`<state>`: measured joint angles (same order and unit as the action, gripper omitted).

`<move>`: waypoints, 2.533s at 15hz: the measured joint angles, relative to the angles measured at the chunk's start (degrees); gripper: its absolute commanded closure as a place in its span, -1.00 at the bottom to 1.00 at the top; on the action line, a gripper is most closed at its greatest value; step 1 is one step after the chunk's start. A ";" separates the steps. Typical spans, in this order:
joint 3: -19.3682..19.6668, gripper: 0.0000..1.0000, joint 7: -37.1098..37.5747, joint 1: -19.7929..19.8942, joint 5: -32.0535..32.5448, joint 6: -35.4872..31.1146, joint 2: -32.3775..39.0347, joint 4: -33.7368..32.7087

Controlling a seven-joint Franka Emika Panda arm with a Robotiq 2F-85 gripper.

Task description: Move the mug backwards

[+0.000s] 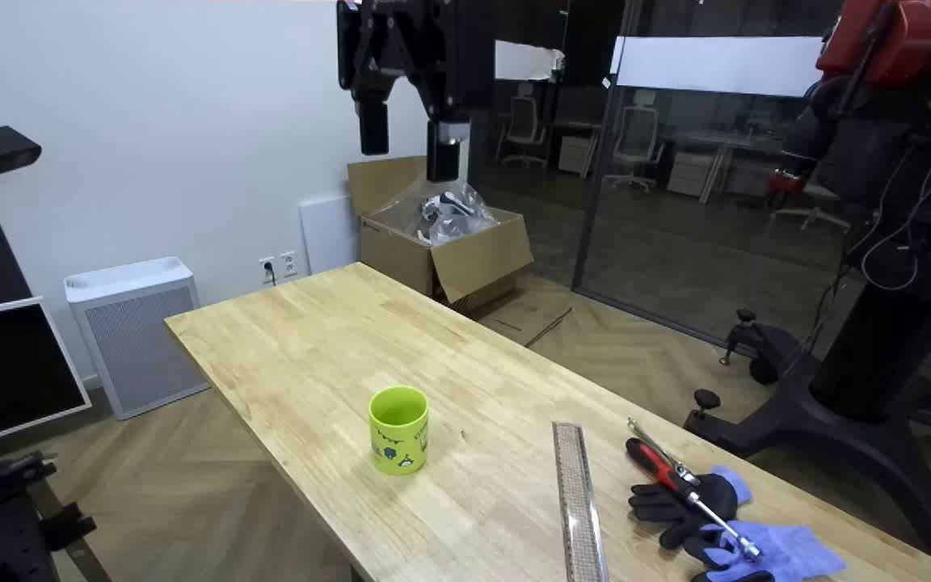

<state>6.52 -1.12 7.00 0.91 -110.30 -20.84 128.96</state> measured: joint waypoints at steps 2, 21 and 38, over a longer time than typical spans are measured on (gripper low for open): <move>0.00 -1.00 0.00 0.00 -0.01 -0.16 0.01 -0.01; 0.09 -1.00 -0.04 0.04 -0.01 -2.46 1.23 -0.23; -2.97 -1.00 -3.43 -2.52 -9.48 -6.13 35.84 -14.87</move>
<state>3.55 -4.55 4.48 -8.56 -116.43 15.00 114.09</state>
